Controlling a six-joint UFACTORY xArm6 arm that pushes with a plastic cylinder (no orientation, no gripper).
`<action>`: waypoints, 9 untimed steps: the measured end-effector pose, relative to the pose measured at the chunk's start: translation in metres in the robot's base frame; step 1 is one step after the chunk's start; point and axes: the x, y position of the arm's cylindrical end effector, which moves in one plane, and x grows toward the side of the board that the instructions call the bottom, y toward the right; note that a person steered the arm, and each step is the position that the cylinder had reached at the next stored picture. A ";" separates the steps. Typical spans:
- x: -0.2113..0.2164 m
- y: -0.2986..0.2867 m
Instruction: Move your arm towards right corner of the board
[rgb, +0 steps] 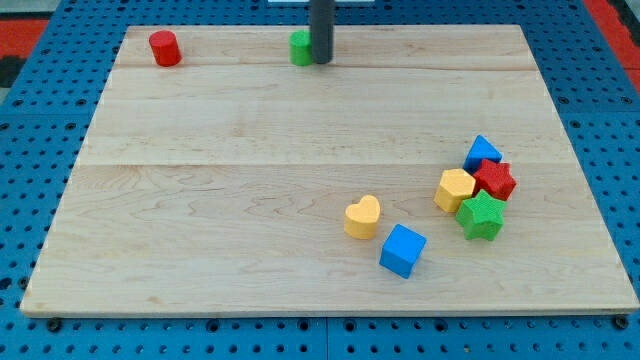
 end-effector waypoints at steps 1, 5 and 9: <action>-0.001 -0.003; 0.043 0.106; 0.121 0.214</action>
